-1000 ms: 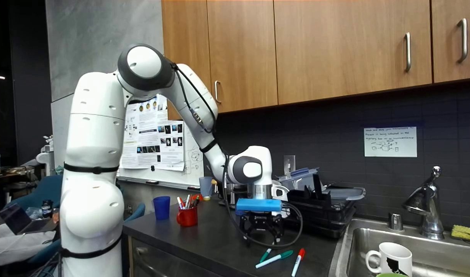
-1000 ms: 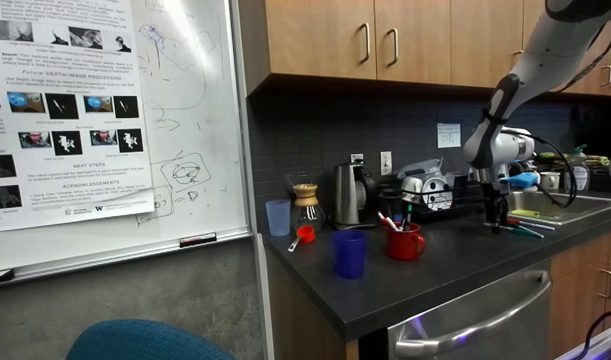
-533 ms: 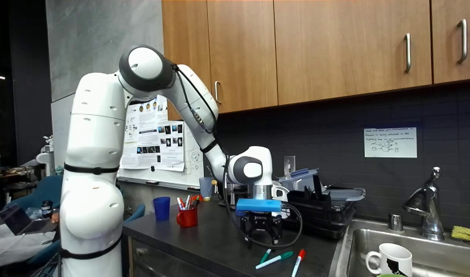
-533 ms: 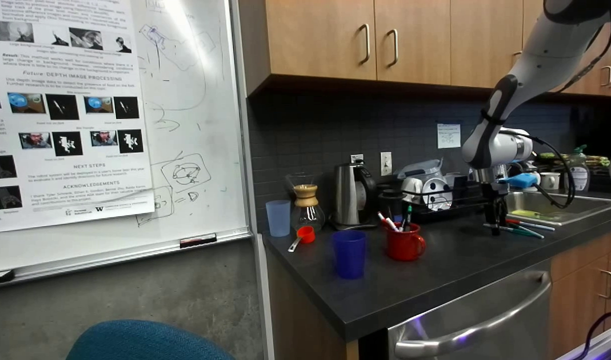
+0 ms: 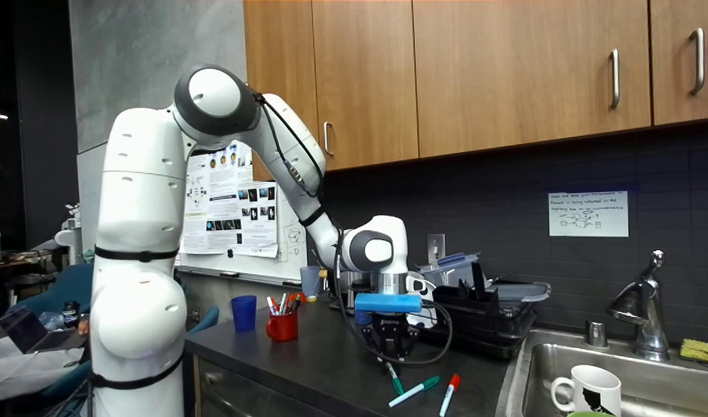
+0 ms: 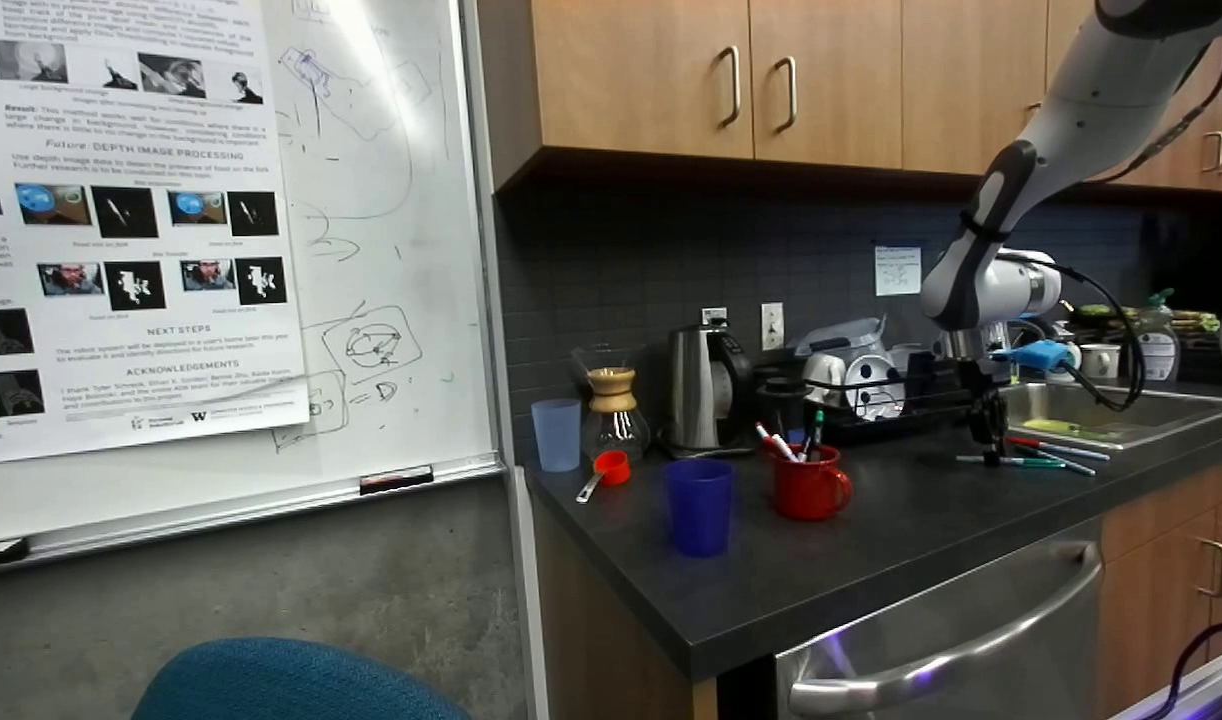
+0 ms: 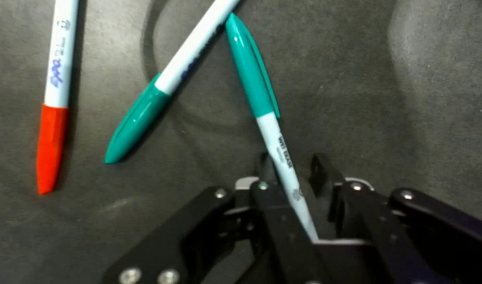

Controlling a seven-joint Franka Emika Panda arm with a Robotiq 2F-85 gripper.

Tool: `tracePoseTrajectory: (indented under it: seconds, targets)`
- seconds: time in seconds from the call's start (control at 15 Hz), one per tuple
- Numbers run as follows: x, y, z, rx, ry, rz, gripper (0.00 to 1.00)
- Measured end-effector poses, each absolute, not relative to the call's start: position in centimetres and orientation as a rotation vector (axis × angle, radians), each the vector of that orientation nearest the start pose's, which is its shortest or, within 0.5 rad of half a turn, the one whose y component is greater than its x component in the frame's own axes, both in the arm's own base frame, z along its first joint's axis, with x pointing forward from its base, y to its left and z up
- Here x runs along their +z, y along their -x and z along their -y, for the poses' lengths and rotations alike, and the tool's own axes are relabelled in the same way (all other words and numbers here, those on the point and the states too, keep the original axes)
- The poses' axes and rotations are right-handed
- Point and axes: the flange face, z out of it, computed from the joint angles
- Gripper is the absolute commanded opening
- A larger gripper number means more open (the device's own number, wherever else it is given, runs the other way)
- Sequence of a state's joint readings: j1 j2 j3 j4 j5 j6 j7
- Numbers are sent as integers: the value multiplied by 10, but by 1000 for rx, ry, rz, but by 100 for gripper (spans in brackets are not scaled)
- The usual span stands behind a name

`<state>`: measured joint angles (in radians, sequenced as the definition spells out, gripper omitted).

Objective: Put one green pen in the blue cup.

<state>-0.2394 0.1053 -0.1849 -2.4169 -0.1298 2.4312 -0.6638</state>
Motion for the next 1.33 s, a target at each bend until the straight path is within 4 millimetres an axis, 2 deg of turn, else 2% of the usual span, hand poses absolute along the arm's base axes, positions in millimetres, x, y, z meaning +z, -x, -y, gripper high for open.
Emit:
tracePoseTrajectory:
  seconds: [0.47,0.8,1.07,1.33]
  targets:
    - [261,-440,197,210,3127,566,3]
    - [264,-438,192,235,3146,676,3]
    - [282,-428,180,223,3165,796,3]
    - [306,-409,156,171,3169,904,3]
